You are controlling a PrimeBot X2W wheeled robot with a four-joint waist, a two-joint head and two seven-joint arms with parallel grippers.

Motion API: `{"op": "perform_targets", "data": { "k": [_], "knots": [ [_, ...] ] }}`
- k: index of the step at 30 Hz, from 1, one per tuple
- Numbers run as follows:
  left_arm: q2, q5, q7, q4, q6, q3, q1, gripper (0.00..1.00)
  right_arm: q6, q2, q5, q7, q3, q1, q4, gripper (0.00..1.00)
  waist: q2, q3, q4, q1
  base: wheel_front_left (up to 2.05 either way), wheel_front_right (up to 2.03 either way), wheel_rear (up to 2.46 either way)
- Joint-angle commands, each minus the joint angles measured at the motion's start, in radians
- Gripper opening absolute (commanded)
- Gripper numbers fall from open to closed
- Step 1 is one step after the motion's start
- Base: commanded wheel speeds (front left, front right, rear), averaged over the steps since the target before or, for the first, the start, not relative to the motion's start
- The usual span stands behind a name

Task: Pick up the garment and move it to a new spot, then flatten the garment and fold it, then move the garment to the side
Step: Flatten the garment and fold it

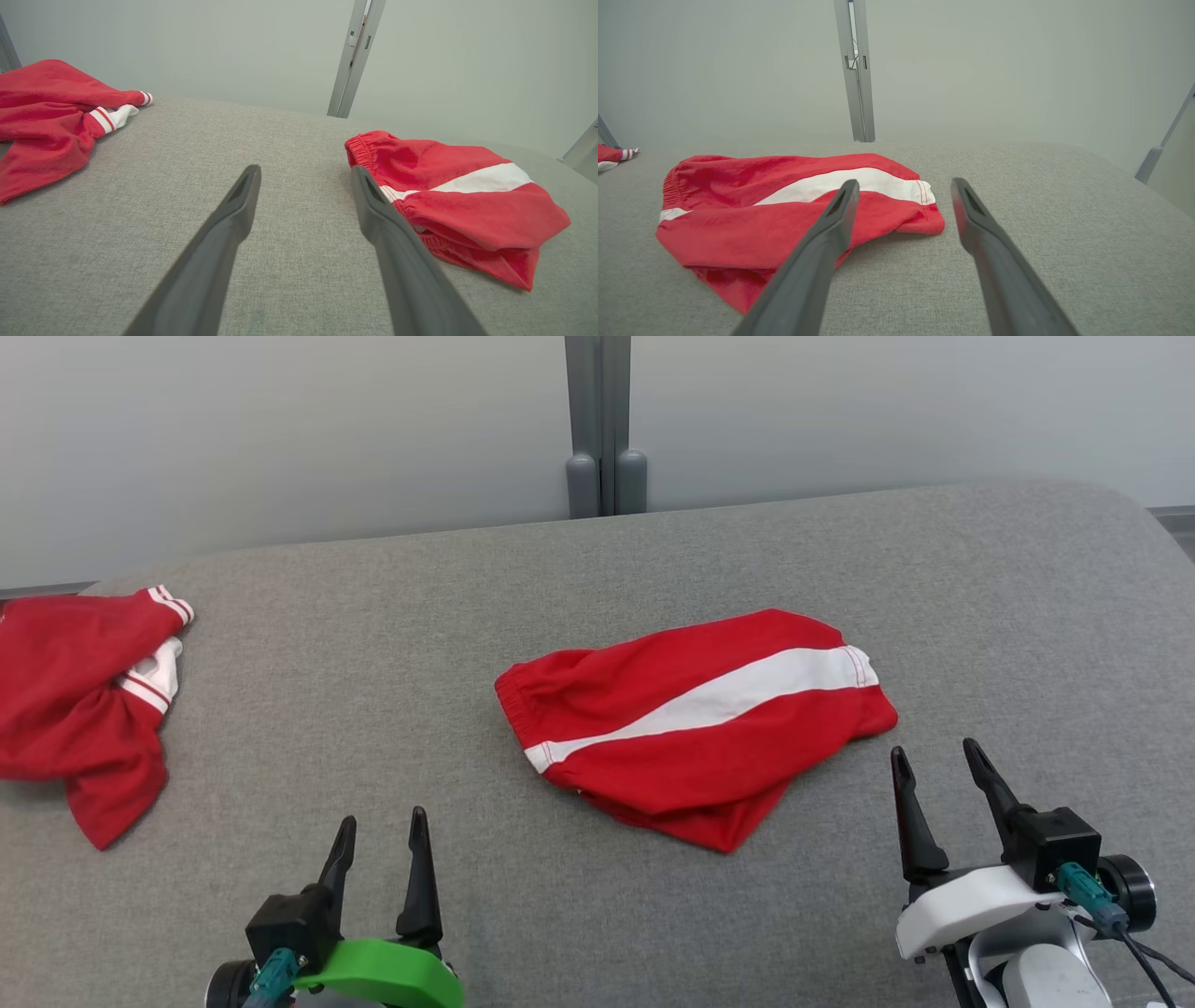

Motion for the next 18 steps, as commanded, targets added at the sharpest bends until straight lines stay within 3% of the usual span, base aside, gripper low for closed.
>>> {"op": "perform_targets", "data": {
  "k": [1,8,14,18],
  "knots": [
    [0.000,-0.004,-0.001,-0.003,0.004,0.001,0.015,1.00,0.000,-0.003,-0.003,-0.003,0.001,-0.005,0.002,1.00,-0.0001,0.002,-0.003,0.0001,0.00,0.00,0.00],
    [0.001,0.008,-0.001,0.060,-0.024,-0.037,-0.048,1.00,0.000,-0.003,-0.007,-0.003,-0.002,-0.013,-0.006,1.00,-0.0001,0.024,-0.011,0.0001,0.00,0.00,0.00],
    [0.001,-0.092,0.102,0.184,-0.093,-0.114,-0.195,1.00,0.000,-0.003,-0.010,-0.003,0.008,-0.028,-0.012,1.00,-0.0001,0.059,-0.029,0.0001,0.00,0.00,0.00],
    [0.001,-0.216,0.194,0.262,-0.126,-0.149,-0.294,1.00,0.000,-0.003,-0.006,-0.003,0.019,-0.046,-0.012,1.00,-0.0001,0.089,-0.053,0.0001,0.00,0.00,0.00]
  ]
}}
